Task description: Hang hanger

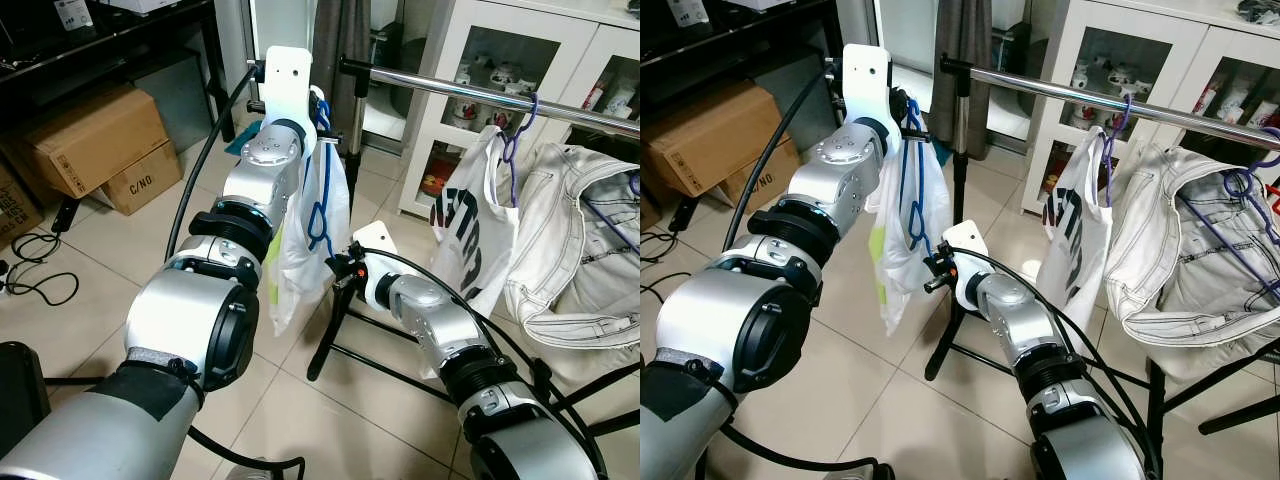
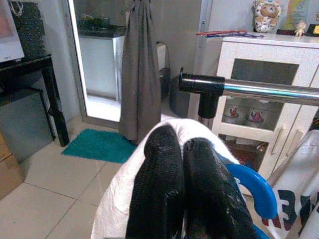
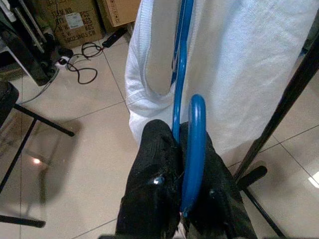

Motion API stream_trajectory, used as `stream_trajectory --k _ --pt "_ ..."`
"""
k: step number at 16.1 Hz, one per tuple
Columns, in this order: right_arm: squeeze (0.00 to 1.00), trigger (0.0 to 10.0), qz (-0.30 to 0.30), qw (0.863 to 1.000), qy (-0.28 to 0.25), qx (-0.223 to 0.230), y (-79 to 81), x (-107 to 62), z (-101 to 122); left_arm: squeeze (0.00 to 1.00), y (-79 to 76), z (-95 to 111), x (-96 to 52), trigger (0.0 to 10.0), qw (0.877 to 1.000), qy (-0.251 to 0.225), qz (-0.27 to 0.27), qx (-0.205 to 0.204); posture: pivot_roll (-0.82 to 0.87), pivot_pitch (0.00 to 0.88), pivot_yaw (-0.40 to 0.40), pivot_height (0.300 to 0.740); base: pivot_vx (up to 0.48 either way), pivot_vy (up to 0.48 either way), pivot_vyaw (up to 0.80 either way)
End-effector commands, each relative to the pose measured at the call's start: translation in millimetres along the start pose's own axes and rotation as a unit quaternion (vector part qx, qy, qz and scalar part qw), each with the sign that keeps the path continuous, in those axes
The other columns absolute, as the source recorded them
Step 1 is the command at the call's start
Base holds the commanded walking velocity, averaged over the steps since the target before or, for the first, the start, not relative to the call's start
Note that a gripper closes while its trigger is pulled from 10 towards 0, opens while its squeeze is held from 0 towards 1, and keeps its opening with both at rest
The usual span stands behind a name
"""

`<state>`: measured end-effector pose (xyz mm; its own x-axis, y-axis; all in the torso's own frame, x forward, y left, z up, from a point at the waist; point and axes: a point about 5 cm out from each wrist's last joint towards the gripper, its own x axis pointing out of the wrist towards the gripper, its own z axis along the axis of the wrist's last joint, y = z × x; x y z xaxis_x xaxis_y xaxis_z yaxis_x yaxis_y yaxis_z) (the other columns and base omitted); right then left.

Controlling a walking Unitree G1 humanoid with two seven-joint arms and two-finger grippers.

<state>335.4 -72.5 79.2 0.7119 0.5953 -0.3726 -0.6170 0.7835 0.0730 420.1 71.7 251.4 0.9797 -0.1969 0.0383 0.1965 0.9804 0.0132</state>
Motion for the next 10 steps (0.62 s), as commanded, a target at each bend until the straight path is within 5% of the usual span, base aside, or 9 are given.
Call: stream_trajectory --k 1,9,10 --pt "0.0 0.0 -0.003 1.0 -0.012 0.0 2.2 3.9 9 0.0 -3.8 6 0.8 0.0 1.0 -0.01 -0.001 0.004 -0.02 0.0 0.06 0.74 0.0 0.0 0.0" --pt "0.0 0.0 0.002 1.0 -0.017 -0.007 -0.4 -0.6 8 0.0 -0.9 6 0.7 0.0 1.0 -0.009 -0.004 0.007 -0.01 0.0 0.0 0.74 0.0 0.0 0.0" --pt "0.0 0.0 -0.007 1.0 0.008 0.001 -11.1 -21.7 -29 0.0 4.9 -51 -14.2 0.0 0.997 0.055 -0.055 0.007 -0.05 0.0 0.0 0.74 0.0 0.0 0.0"
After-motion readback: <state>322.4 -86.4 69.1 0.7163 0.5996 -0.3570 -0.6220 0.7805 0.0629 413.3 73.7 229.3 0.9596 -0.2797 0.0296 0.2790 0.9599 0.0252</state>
